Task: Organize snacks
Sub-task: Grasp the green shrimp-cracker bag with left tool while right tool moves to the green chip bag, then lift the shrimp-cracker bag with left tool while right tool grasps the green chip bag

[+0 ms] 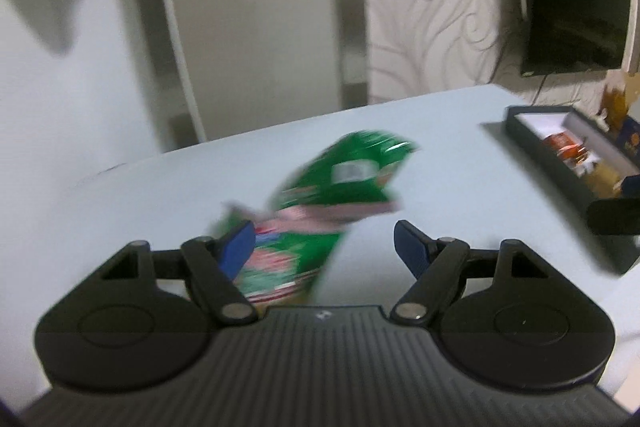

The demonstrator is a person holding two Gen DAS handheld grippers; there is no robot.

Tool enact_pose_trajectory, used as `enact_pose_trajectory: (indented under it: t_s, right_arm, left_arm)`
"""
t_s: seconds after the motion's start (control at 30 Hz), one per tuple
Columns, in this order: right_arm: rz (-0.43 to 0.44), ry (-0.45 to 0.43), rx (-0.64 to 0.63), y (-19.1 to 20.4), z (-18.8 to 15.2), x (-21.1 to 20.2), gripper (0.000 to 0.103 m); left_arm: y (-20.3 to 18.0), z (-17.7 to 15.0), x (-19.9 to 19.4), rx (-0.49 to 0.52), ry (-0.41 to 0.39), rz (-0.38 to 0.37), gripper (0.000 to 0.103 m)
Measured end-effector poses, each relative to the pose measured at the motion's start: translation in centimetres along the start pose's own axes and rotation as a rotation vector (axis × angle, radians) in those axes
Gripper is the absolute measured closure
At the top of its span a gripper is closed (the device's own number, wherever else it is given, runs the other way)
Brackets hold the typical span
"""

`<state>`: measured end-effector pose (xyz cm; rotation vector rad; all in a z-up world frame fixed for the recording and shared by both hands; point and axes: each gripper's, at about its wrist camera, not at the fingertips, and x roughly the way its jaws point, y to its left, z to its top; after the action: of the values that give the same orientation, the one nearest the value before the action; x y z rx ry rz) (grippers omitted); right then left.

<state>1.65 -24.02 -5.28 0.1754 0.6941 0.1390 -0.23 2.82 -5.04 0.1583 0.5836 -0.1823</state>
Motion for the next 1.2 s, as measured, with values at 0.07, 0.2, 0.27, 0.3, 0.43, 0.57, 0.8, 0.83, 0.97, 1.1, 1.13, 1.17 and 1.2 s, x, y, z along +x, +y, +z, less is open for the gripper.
enact_pose_trajectory:
  t_s: [0.07,0.2,0.27,0.3,0.43,0.57,0.8,0.83,0.97,1.1,1.13,1.17,1.2]
  right_arm:
    - [0.018,0.01,-0.009,2.0,-0.2,0.7,0.009]
    - [0.031,0.024,-0.005,5.6,-1.0,1.3,0.009]
    - [0.027,0.029,0.002,7.0,-1.4,1.5,0.009]
    - [0.023,0.031,0.003,7.4,-1.5,1.4,0.009]
    - [-0.002,0.035,0.014,9.1,-2.2,0.6,0.009]
    - [-0.027,0.04,0.023,9.7,-2.4,0.4,0.009]
    - [-0.041,0.031,0.038,8.9,-1.1,1.2,0.009]
    - [-0.038,0.03,0.043,8.7,-0.7,1.6,0.009]
    - [0.003,0.031,0.078,8.8,1.5,3.6,0.009]
    - [0.039,0.056,0.102,9.6,4.1,6.5,0.009]
    - [0.051,0.064,0.124,9.8,4.8,7.4,0.009]
    - [0.05,0.076,0.147,9.9,5.4,8.3,0.009]
    - [0.045,0.092,0.171,10.1,5.9,9.2,0.009]
  left_arm:
    - [2.3,-0.5,-0.2,0.009,0.007,-0.001,0.025]
    - [6.0,-1.2,0.4,0.025,0.035,-0.043,0.025]
    - [7.4,-1.4,0.8,0.019,0.054,-0.1,0.025]
    - [7.9,-1.5,0.9,0.017,0.062,-0.13,0.025]
    - [8.7,-1.7,1.9,0.023,0.084,-0.244,0.025]
    - [8.0,-2.0,3.4,0.065,0.111,-0.282,0.025]
    - [7.7,-2.3,5.3,0.072,0.134,-0.279,0.012]
    - [7.6,-2.3,5.8,0.066,0.149,-0.284,0.011]
    - [7.4,-2.2,6.6,0.037,0.151,-0.263,0.011]
    - [7.1,-2.5,6.4,-0.022,0.157,-0.231,0.015]
    - [7.0,-2.7,6.1,-0.015,0.16,-0.233,0.015]
    - [6.9,-2.9,5.9,-0.01,0.162,-0.236,0.015]
    - [6.8,-3.0,5.8,-0.009,0.165,-0.232,0.015]
